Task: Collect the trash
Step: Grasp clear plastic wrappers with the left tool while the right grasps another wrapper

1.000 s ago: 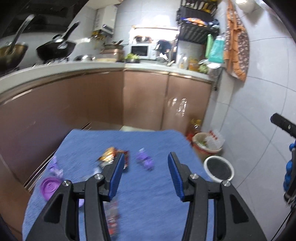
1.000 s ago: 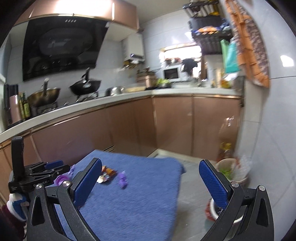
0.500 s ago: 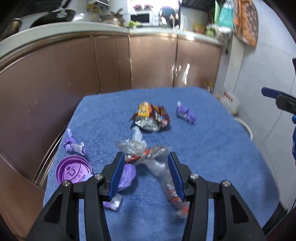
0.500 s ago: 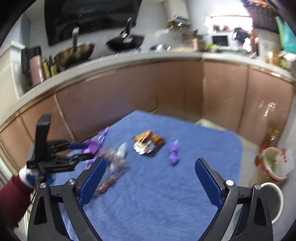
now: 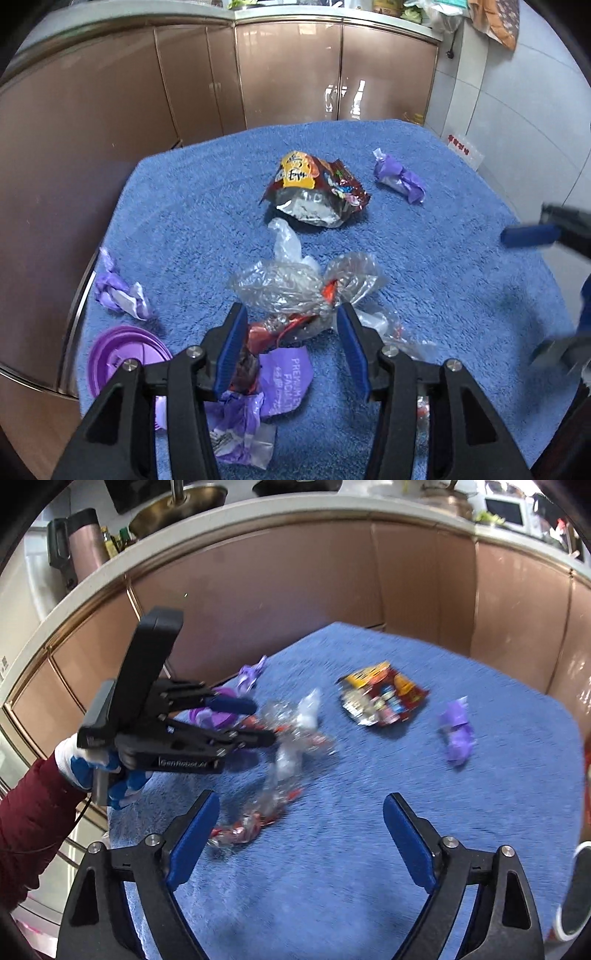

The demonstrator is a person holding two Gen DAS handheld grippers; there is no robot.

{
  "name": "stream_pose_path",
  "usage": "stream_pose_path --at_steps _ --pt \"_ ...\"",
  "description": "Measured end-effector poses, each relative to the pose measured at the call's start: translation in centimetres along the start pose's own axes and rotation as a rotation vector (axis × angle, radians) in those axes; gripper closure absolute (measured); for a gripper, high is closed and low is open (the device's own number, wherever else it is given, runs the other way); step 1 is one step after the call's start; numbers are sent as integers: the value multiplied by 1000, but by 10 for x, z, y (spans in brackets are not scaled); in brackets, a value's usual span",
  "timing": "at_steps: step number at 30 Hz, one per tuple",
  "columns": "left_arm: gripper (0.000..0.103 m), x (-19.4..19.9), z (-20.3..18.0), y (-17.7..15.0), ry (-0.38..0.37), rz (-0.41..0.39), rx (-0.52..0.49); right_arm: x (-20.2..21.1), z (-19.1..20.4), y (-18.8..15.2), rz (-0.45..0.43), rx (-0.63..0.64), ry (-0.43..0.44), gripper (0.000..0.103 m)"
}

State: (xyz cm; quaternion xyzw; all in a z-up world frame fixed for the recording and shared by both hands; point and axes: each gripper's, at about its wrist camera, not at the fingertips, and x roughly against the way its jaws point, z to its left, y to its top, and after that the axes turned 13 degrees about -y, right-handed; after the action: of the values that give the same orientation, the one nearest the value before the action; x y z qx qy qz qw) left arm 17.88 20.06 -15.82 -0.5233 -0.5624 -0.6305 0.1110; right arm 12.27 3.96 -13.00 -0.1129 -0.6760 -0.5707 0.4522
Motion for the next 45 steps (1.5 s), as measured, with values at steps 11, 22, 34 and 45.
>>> stream_pose_path --at_steps 11,22,34,45 --pt "55 1 30 -2 -108 -37 183 -71 21 0 140 -34 97 41" --pt "80 -19 22 11 -82 55 173 -89 19 -6 192 -72 143 89" --pt "87 9 5 25 -52 -43 179 -47 1 -18 132 -68 137 98" --pt "88 70 -12 28 -15 -171 237 17 -20 -27 28 -87 109 99"
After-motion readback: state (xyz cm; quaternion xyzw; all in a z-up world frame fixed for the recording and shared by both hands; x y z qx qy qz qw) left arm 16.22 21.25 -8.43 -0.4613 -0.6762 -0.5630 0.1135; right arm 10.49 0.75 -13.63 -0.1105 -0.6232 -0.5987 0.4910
